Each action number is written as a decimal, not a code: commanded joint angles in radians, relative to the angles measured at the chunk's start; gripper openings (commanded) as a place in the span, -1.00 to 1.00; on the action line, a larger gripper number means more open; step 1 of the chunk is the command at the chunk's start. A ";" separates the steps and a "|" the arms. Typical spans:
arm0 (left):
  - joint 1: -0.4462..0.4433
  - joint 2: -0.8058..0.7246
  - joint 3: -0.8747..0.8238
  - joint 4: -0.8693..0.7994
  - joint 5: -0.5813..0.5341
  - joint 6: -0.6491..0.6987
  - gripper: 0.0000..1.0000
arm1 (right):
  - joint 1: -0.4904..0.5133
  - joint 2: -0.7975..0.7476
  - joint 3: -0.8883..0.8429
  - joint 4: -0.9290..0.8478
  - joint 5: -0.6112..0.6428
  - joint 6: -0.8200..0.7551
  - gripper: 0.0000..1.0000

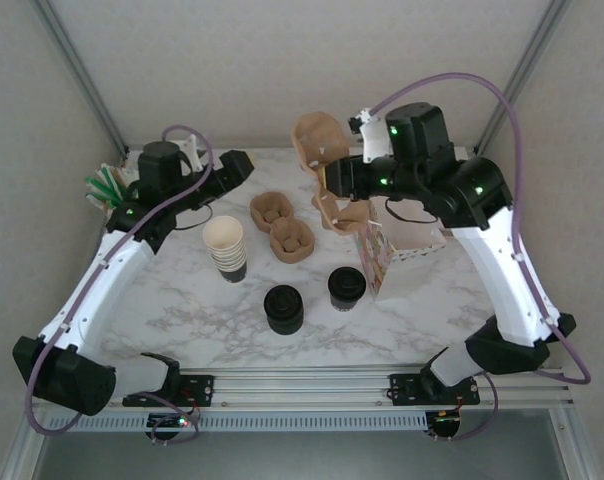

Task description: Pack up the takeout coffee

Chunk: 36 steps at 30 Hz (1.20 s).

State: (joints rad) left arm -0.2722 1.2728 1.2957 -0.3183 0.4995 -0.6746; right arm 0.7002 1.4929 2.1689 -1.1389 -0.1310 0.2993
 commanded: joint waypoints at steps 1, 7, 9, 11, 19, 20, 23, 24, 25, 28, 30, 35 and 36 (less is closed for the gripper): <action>-0.078 0.033 0.053 0.024 -0.035 -0.015 0.87 | -0.007 -0.052 -0.017 -0.059 0.091 -0.022 -0.35; -0.238 0.099 0.100 0.063 -0.058 -0.028 0.80 | -0.025 -0.107 -0.047 -0.132 0.213 -0.038 -0.34; -0.285 0.115 0.108 0.076 -0.062 -0.033 0.78 | -0.033 -0.118 -0.054 -0.159 0.258 -0.042 -0.34; -0.325 0.129 0.116 0.088 -0.068 -0.037 0.77 | -0.045 -0.128 -0.062 -0.180 0.291 -0.043 -0.34; -0.427 0.163 0.126 0.141 -0.068 -0.055 0.68 | -0.158 -0.136 -0.135 -0.210 0.289 -0.056 -0.34; -0.434 0.165 0.125 0.144 -0.069 -0.056 0.66 | -0.173 -0.137 -0.145 -0.207 0.272 -0.057 -0.34; -0.448 0.175 0.126 0.153 -0.067 -0.058 0.61 | -0.220 -0.133 -0.176 -0.188 0.223 -0.064 -0.34; -0.452 0.180 0.126 0.157 -0.066 -0.059 0.59 | -0.237 -0.129 -0.186 -0.181 0.203 -0.067 -0.34; -0.458 0.186 0.129 0.161 -0.061 -0.059 0.58 | -0.250 -0.125 -0.193 -0.174 0.186 -0.070 -0.35; -0.469 0.210 0.136 0.162 -0.056 -0.056 0.50 | -0.285 -0.111 -0.219 -0.147 0.143 -0.075 -0.35; -0.473 0.226 0.137 0.164 -0.053 -0.056 0.48 | -0.308 -0.103 -0.239 -0.125 0.116 -0.077 -0.36; -0.475 0.262 0.142 0.178 -0.038 -0.057 0.36 | -0.354 -0.096 -0.294 -0.069 0.061 -0.084 -0.36; -0.476 0.269 0.144 0.181 -0.034 -0.057 0.34 | -0.361 -0.096 -0.305 -0.058 0.049 -0.084 -0.37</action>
State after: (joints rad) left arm -0.7391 1.5253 1.4048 -0.1749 0.4484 -0.7303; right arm 0.3565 1.3888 1.8885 -1.2541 -0.0246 0.2306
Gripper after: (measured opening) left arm 0.678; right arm 0.320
